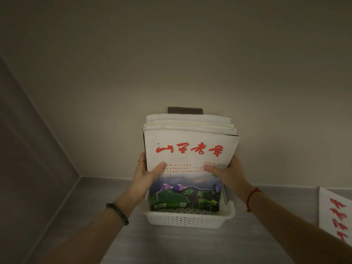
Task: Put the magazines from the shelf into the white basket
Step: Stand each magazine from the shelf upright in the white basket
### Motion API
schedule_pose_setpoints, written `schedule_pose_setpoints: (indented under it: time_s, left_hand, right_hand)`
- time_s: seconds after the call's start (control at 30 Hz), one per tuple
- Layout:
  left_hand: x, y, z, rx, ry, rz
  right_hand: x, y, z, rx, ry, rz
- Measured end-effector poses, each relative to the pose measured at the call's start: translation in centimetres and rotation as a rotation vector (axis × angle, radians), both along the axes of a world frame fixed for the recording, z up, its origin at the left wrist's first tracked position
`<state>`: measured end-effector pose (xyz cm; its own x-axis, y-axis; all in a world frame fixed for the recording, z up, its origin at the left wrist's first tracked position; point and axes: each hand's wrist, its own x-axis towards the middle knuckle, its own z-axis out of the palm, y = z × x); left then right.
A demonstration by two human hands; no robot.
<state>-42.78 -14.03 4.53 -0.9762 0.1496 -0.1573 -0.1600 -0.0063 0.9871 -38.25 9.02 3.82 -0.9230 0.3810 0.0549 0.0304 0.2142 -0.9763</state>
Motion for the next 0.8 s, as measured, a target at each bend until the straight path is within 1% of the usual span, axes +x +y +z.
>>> schedule_pose_setpoints:
  time_s: [0.13,0.23,0.37,0.53,0.6,0.7,0.8]
  left_hand:
    - [0.1,-0.1,0.0,0.038,0.007,0.019]
    - [0.0,0.0,0.0,0.043,0.024,0.015]
    - [-0.5,0.1,0.7,-0.039,0.026,-0.051]
    - [-0.4,0.4,0.9,-0.167,-0.007,-0.054]
    - [-0.2,0.7,0.9,-0.190,-0.036,-0.024]
    - [0.8,1.2,1.0,-0.171,-0.086,0.076]
    - [2.6,1.6,1.0,-0.115,-0.095,0.242]
  right_hand:
    - [0.4,-0.1,-0.1,0.020,0.025,-0.046]
    - [0.3,0.0,0.1,0.085,0.037,-0.059]
    - [-0.1,0.1,0.2,0.150,0.027,-0.021]
    - [-0.2,-0.2,0.6,0.111,-0.007,-0.001]
    - [0.0,0.0,1.1,0.110,-0.042,0.037]
    - [1.1,0.5,1.4,0.134,-0.102,0.124]
    - [3.1,1.9,0.8,0.186,-0.198,0.059]
